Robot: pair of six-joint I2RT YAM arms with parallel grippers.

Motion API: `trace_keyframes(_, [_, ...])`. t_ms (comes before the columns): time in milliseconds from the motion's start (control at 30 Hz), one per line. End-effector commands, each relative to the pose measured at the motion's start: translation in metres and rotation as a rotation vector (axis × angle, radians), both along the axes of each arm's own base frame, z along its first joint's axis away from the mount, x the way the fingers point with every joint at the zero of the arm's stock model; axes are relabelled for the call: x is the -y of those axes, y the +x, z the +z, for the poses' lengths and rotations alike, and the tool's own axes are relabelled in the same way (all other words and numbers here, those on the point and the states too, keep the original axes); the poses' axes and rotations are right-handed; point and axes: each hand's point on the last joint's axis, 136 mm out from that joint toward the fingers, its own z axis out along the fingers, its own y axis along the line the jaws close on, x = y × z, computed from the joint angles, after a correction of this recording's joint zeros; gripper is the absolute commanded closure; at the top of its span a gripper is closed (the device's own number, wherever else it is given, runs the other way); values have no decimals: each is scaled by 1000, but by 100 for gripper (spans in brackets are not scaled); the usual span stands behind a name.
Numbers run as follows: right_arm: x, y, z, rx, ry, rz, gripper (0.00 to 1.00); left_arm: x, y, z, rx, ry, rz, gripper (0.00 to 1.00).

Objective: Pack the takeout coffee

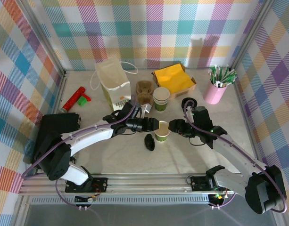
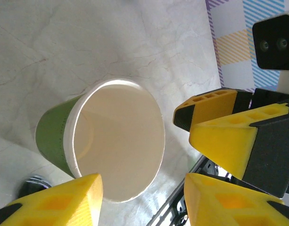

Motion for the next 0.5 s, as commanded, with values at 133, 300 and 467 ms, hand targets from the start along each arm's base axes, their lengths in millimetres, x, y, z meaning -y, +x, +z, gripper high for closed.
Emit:
trace_keyframes(133, [0,-4,5,34,-2,28,51,-26,-9,18,79,84,25,45])
trace_keyframes(300, [4,-10,10,69,-12,34,51,-55,-14,6,85,189,90,39])
trace_keyframes(467, [8,-16,15,101,-13,39,51,-102,-19,-25,37,398,213,29])
